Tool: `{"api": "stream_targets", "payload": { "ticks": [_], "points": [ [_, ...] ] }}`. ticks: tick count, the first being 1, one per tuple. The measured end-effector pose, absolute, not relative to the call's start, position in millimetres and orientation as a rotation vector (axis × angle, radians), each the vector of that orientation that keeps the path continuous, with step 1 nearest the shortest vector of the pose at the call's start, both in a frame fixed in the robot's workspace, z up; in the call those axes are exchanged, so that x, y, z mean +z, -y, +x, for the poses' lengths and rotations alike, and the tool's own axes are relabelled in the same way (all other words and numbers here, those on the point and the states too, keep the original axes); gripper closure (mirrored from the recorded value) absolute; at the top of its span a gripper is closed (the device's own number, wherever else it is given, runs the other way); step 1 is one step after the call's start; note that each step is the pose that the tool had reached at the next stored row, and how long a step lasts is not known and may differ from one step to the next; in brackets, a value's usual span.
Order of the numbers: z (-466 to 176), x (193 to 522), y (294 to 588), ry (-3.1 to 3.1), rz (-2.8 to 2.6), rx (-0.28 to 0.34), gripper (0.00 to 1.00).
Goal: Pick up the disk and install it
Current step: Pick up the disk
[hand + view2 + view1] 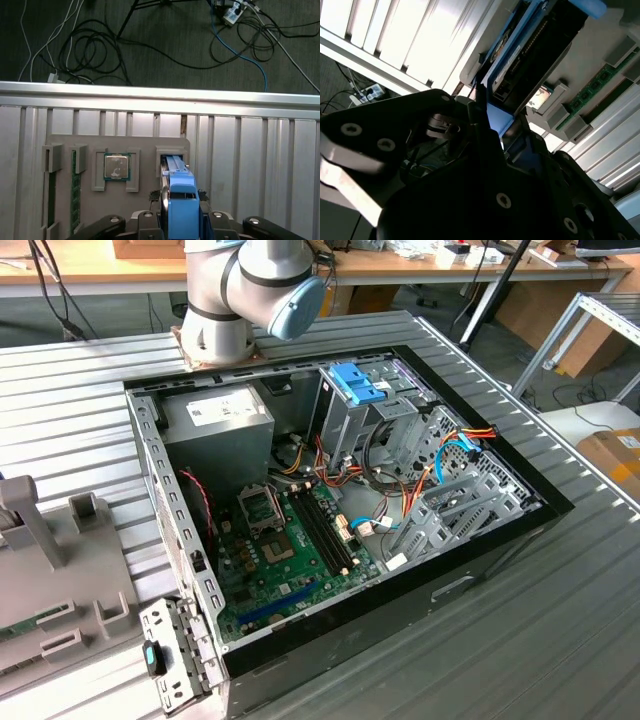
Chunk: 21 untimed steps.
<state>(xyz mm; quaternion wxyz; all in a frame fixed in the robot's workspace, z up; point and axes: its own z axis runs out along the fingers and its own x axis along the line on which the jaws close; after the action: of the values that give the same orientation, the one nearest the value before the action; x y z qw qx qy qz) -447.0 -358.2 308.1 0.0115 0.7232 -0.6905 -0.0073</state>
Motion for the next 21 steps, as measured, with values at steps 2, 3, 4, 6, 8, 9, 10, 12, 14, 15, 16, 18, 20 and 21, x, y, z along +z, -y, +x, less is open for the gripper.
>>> {"api": "stream_targets", "payload": {
  "ticks": [2, 3, 4, 6, 8, 9, 10, 12, 14, 15, 16, 18, 20, 21],
  "points": [
    [-447.0, 308.1, 358.2, 2.153, 2.256, -0.023, 0.63],
    [-447.0, 308.1, 358.2, 2.153, 2.256, -0.023, 0.63],
    [-447.0, 308.1, 358.2, 2.153, 2.256, -0.023, 0.63],
    [-447.0, 308.1, 358.2, 2.153, 2.256, -0.023, 0.63],
    [-447.0, 308.0, 358.2, 2.153, 2.256, -0.023, 0.63],
    [-447.0, 308.0, 358.2, 2.153, 2.256, -0.023, 0.63],
    [-447.0, 308.4, 358.2, 2.154, 2.256, -0.022, 0.63],
    [-447.0, 310.2, 358.2, 2.153, 2.256, -0.023, 0.63],
    [-447.0, 313.5, 358.2, 2.153, 2.256, -0.023, 0.63],
    [-447.0, 313.4, 358.2, 2.154, 2.255, -0.023, 0.63],
    [-447.0, 313.4, 358.2, 2.154, 2.255, -0.023, 0.63],
    [-447.0, 313.2, 358.2, 2.156, 2.257, -0.018, 0.63],
    [-446.9, 313.2, 358.2, 2.157, 2.258, -0.016, 0.63],
    [-447.0, 313.3, 358.2, 2.157, 2.258, -0.016, 0.63]
  ]
}}
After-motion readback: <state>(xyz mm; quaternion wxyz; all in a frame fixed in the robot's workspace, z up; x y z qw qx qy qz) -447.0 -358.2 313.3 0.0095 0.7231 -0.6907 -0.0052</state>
